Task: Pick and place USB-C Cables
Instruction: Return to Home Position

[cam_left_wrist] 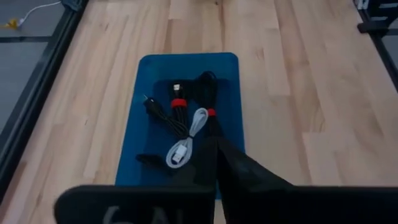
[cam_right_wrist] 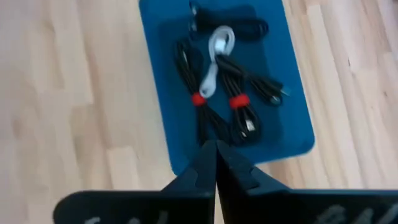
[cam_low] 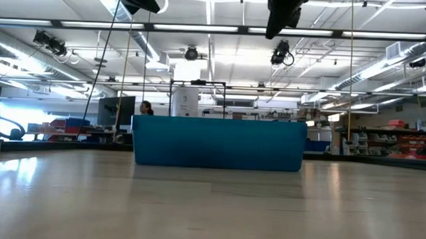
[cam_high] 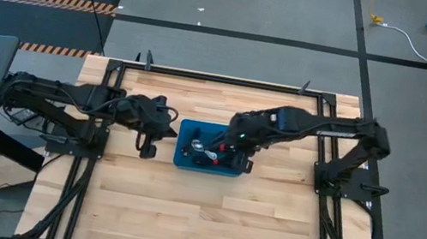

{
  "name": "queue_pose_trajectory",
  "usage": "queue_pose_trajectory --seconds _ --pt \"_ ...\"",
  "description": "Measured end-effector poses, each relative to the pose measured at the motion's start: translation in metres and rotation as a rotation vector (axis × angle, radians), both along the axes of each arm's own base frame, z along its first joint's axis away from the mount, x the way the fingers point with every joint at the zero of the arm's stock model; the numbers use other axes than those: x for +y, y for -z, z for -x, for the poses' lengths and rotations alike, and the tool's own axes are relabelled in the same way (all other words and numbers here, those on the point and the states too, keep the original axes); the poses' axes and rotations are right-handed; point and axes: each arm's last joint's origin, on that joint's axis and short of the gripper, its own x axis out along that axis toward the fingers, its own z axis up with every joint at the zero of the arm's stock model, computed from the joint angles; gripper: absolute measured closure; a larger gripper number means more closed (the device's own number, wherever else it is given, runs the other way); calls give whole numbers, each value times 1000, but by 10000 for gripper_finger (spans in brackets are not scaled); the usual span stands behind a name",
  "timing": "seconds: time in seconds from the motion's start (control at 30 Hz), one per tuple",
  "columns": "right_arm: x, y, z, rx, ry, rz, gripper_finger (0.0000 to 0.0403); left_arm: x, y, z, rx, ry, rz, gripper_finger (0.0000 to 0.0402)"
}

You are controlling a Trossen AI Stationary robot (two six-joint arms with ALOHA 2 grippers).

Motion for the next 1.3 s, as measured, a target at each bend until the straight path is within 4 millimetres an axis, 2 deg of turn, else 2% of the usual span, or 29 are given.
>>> queue_pose_trajectory --seconds 0.17,0.3,0.53,0.9,1.13,1.3 --pt "-8 5 27 -73 19 -41 399 4 2 0 -9 -11 -9 397" --pt "-9 15 52 -142 47 -58 400 8 20 9 -91 -18 -1 398" --pt "-10 34 89 -354 49 -112 401 19 54 41 -301 -11 70 400" --pt "-12 80 144 -608 58 -141 402 17 84 99 -576 -18 90 401" --pt "-13 106 169 -799 43 -150 402 14 100 118 -670 -4 106 401" --pt "-14 129 182 -849 82 -138 402 14 113 127 -716 -19 95 401"
